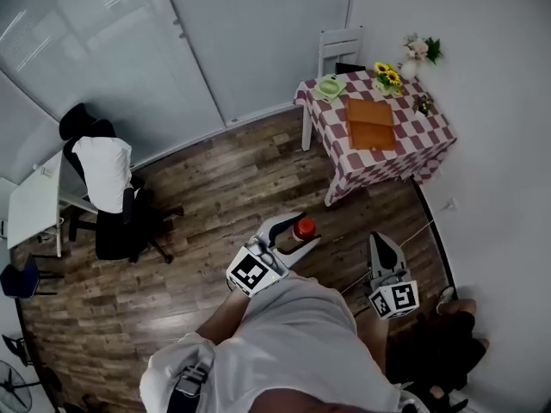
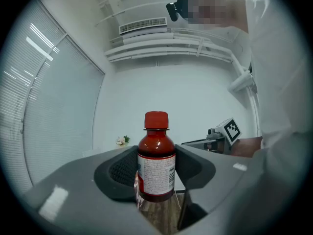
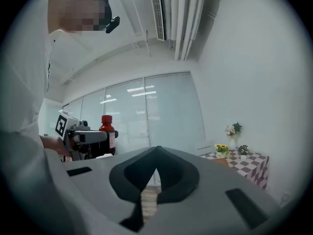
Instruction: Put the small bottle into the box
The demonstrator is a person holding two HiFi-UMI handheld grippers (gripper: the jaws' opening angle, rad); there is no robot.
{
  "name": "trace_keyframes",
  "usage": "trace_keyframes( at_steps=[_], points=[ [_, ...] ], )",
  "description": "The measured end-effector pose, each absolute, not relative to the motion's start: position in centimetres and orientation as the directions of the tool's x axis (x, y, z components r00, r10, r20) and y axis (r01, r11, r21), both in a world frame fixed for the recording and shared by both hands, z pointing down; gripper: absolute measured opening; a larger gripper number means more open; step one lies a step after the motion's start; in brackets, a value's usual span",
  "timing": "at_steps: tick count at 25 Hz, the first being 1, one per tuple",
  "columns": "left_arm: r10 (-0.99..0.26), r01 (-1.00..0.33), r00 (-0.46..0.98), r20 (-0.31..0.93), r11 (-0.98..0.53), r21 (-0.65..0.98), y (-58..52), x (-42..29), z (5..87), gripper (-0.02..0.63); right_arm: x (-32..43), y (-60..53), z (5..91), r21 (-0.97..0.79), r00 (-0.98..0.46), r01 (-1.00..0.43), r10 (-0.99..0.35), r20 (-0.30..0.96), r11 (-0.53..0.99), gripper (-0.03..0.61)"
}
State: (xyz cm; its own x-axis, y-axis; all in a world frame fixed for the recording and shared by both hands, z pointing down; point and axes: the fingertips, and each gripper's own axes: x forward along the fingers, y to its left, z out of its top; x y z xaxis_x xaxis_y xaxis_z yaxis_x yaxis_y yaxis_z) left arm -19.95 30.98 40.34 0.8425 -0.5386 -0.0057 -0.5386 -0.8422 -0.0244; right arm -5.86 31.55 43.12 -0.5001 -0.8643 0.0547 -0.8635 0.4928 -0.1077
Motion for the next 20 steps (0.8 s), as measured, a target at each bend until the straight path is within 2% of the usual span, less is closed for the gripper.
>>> trace_keyframes(
  at_steps=[9, 13, 20],
  points=[
    [-0.56, -0.561, 0.823, 0.095, -0.828, -0.009, 31.0, -16.8, 42.6, 0.219, -2.3, 30.2, 45.3, -0.184, -0.538, -0.833, -0.841, 0.054, 0.522, 0.002],
    [-0.532, -0.536, 0.838, 0.125, -0.844, -0.001, 29.8, -14.2, 43.2, 0.219, -0.8, 29.0, 46.8, -0.24, -0.539, -0.824, -0.841, 0.055, 0.513, 0.002],
    [-0.486, -0.489, 0.87, 0.079, -0.872, 0.026, 22.3, -10.2, 44.2, 0.219, 2.6, 22.1, 48.1, -0.231, -0.507, -0.846, -0.859, 0.072, 0.48, 0.002]
  ],
)
